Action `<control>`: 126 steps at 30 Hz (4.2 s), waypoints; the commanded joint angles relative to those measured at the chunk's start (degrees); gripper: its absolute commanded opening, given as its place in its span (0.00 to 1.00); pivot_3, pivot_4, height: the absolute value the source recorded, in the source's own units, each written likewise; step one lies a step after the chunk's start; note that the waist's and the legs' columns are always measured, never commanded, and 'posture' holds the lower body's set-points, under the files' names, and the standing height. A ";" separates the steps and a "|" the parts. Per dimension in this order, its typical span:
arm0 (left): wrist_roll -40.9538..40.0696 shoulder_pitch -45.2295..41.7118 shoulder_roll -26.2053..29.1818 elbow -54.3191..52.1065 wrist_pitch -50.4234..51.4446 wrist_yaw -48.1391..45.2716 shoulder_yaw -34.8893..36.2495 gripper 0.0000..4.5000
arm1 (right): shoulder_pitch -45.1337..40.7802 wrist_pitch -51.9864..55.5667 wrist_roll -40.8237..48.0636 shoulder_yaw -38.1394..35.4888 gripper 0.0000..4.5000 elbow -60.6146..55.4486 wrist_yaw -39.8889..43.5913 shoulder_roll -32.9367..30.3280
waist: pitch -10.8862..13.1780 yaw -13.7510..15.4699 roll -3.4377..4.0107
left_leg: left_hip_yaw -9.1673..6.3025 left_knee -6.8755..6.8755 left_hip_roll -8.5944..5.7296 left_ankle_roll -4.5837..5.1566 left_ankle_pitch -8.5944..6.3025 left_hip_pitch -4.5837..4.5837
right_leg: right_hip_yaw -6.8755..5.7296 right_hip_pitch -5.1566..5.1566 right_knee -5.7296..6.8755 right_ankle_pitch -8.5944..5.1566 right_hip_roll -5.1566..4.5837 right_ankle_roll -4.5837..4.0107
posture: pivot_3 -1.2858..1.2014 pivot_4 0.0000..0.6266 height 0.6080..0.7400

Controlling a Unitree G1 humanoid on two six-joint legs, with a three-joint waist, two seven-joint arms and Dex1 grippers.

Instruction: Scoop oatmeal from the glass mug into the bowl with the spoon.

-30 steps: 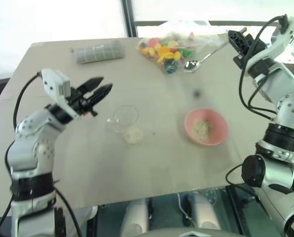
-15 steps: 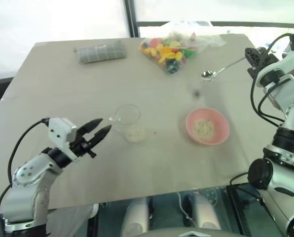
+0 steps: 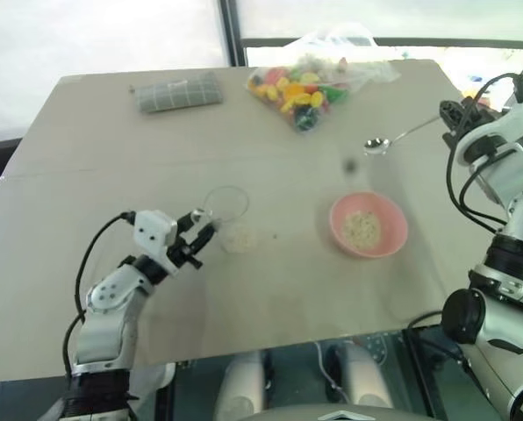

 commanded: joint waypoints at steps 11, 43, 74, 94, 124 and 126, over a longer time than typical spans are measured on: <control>0.33 -4.20 -1.67 3.25 -2.03 2.98 -0.80 0.03 | 1.77 -0.41 1.85 0.30 0.00 -4.95 -0.20 -0.45 | -0.09 -0.14 0.12 | 0.03 0.00 0.01 0.01 0.00 0.09 | 0.05 0.02 0.07 0.00 0.00 0.00 | 0.52 0.24 0.83; 12.32 -48.52 -16.07 48.36 -15.03 13.73 -9.56 0.03 | -1.57 -0.36 -8.48 32.41 0.00 -19.09 14.32 -5.58 | 0.01 0.08 -0.06 | -0.22 0.04 -0.06 -0.20 0.15 -0.29 | -0.22 -0.06 -0.17 0.01 0.01 0.03 | 0.52 0.24 0.83; 17.07 -45.89 -22.07 53.58 -24.55 19.93 -12.17 0.03 | -4.46 20.49 -3.20 2.96 0.00 -10.32 0.04 11.50 | 0.07 0.52 -0.18 | -0.32 0.27 -0.07 -0.20 0.15 -0.30 | -0.31 0.00 0.03 0.02 -0.02 0.02 | 0.52 0.24 0.83; 19.43 -51.87 -23.62 61.67 -33.73 15.18 -14.38 0.03 | 0.42 15.75 15.05 -5.99 0.00 -14.05 -16.36 5.69 | 0.06 1.45 -0.19 | -0.35 0.28 -0.11 0.05 0.01 -0.31 | -0.31 0.02 0.04 0.01 -0.04 0.03 | 0.52 0.24 0.83; 18.64 -53.86 -23.43 65.64 -37.97 6.34 -13.79 0.03 | 14.90 -5.65 35.49 1.27 0.00 -22.04 -22.60 -0.31 | 0.06 1.47 -0.20 | -0.36 0.28 -0.10 0.07 0.00 -0.34 | -0.29 0.00 -0.01 0.01 -0.03 0.03 | 0.52 0.24 0.83; 18.56 -54.01 -23.21 65.84 -37.92 6.22 -13.64 0.03 | 15.32 -6.40 35.93 1.89 0.00 -22.10 -22.49 -0.65 | 0.06 1.46 -0.20 | -0.36 0.28 -0.10 0.07 0.00 -0.34 | -0.29 0.00 -0.02 0.01 -0.03 0.04 | 0.52 0.24 0.83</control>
